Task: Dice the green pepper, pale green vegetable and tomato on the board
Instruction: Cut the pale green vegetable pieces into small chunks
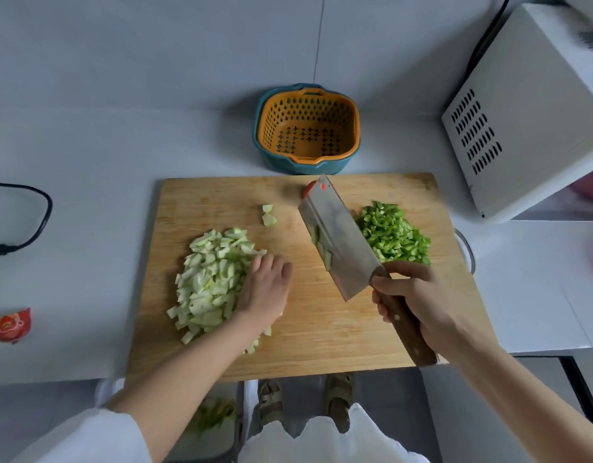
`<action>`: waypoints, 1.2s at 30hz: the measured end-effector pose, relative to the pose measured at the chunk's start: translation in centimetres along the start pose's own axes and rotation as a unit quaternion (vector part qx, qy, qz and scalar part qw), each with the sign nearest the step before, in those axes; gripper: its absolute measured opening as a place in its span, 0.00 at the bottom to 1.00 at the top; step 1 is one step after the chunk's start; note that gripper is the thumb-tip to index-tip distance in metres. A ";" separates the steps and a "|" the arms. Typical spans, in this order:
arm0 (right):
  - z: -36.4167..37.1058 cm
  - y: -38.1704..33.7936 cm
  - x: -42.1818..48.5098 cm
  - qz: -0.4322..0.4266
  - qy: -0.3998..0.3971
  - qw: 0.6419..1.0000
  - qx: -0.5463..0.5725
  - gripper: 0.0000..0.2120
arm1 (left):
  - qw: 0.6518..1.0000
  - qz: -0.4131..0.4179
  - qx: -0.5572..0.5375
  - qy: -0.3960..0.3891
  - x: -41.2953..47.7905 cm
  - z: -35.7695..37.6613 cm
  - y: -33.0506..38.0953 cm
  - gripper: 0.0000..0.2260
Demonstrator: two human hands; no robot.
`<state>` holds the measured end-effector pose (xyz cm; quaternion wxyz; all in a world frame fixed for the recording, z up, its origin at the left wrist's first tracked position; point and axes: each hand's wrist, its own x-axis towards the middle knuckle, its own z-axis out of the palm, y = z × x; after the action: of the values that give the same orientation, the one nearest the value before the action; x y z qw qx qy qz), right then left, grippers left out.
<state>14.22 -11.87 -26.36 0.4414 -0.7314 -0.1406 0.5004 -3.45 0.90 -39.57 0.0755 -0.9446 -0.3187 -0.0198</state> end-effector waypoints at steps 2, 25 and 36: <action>1.8 0.1 1.4 -0.021 -0.007 1.000 -0.016 0.02 | 0.998 -0.058 0.012 0.004 0.2 -0.4 -1.2 0.09; 9.3 -0.6 2.6 -0.109 -0.114 0.967 -0.198 0.05 | 0.909 -0.277 -0.228 0.214 -1.3 -2.1 -9.2 0.09; 8.7 -3.5 0.3 0.090 -0.196 0.975 0.048 0.05 | 0.927 -0.137 -0.237 0.257 -0.9 -2.0 -7.8 0.13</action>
<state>7.75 -5.28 -24.70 0.3927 -0.6067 -0.1340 0.6781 -8.89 6.15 -36.61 -0.0750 -0.8448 -0.4005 -0.3469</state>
